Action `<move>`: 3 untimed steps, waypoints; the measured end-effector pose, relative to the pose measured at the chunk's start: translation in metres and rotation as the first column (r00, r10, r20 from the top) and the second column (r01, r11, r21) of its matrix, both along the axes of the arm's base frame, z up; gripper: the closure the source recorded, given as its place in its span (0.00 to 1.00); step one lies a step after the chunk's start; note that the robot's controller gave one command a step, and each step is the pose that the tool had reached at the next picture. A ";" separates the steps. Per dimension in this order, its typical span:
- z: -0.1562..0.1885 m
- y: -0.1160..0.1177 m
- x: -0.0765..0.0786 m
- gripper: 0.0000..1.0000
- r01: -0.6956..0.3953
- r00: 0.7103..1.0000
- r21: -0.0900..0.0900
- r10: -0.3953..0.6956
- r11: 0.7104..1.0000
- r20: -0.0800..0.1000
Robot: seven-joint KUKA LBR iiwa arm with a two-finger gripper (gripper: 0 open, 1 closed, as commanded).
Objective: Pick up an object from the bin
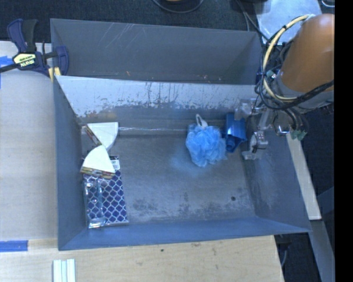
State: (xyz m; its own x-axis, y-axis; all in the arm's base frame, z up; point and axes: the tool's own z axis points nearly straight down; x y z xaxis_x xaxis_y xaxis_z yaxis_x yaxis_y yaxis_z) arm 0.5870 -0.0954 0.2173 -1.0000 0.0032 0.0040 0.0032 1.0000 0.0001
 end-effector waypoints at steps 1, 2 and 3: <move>0.005 0.001 0.001 0.00 -0.003 1.000 -0.001 0.003 1.000 0.008; -0.094 0.082 -0.004 0.00 -0.102 0.995 -0.001 0.102 0.995 0.008; -0.111 0.086 0.005 1.00 0.080 0.997 0.000 -0.080 0.997 0.014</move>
Offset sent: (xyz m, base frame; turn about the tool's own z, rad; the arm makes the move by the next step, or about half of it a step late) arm -0.0061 0.0907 -0.1042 -0.1126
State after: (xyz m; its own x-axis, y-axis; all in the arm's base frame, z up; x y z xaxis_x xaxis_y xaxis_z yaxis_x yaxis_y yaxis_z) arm 0.5920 -0.0097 0.1068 -0.9965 0.0829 -0.0095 0.0829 0.9966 -0.0002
